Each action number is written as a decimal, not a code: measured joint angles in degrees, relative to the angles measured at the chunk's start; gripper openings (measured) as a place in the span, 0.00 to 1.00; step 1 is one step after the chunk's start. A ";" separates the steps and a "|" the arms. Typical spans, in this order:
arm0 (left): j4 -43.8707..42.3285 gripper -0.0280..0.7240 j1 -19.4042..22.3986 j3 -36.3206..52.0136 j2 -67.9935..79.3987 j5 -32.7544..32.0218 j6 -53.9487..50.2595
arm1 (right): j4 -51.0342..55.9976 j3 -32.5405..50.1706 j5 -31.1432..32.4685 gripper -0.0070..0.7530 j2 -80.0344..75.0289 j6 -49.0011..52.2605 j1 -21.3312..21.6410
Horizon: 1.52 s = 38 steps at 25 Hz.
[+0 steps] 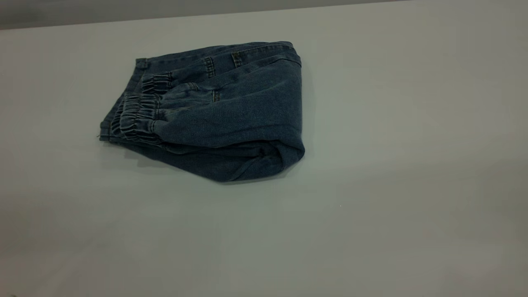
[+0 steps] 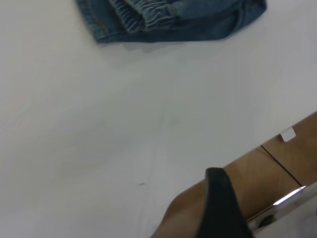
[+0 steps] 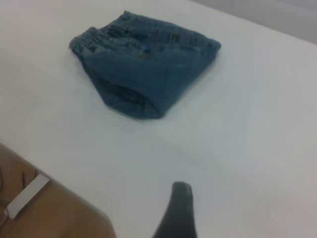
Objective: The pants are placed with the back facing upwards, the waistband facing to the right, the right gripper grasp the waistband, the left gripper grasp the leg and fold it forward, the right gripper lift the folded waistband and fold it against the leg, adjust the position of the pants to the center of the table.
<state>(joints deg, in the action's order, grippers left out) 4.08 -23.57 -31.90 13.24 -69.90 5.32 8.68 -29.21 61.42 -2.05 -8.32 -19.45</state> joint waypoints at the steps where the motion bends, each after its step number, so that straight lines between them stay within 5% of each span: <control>1: 0.42 0.59 0.00 0.41 -0.32 0.06 0.49 | -0.05 0.00 -0.06 0.78 0.12 0.09 0.00; 11: 0.46 0.59 0.00 2.97 -6.87 7.46 2.40 | -0.16 0.05 -0.06 0.78 0.12 0.17 0.00; 32: 0.38 0.59 0.15 2.94 -9.31 7.95 2.35 | 0.16 0.05 -0.12 0.78 0.12 0.17 0.00; 38: 0.38 0.59 6.96 2.94 -9.35 7.90 2.35 | 0.16 0.05 -0.12 0.78 0.13 0.12 0.05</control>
<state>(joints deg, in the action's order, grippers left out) 4.47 -16.61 -28.96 3.89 -62.00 7.67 8.84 -29.16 61.30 -1.92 -8.20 -19.39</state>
